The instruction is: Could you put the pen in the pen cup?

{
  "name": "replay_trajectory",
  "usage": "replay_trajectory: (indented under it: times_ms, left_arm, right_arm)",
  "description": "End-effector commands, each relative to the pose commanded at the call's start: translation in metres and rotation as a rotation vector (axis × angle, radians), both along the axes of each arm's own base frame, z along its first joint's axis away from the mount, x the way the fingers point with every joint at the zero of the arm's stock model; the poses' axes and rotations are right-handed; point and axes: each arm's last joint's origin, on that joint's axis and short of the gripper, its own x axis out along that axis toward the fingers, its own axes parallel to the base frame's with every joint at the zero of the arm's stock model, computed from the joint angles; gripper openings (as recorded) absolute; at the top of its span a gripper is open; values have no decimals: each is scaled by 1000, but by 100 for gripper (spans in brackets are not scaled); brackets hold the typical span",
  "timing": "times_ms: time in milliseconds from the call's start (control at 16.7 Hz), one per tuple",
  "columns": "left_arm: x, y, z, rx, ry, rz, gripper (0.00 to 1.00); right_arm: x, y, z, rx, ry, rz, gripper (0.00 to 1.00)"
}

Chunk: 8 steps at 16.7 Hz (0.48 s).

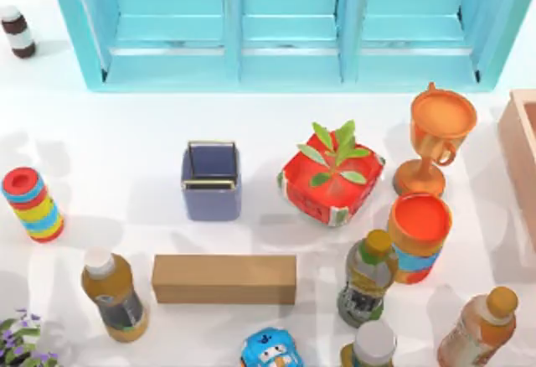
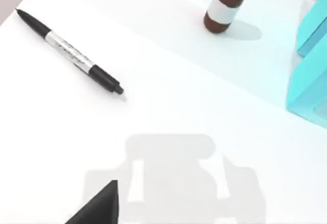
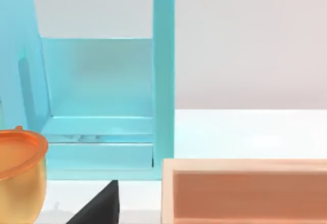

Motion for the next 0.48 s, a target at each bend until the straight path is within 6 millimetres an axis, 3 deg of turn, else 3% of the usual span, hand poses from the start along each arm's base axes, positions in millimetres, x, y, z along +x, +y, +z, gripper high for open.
replay_trajectory:
  times_ms: [240, 480]
  left_arm:
    - [68, 44, 17, -193, 116, 115, 100]
    - [128, 99, 4, -400, 217, 244, 100]
  right_arm:
    - [0, 0, 0, 0, 0, 0, 100]
    - [0, 0, 0, 0, 0, 0, 100]
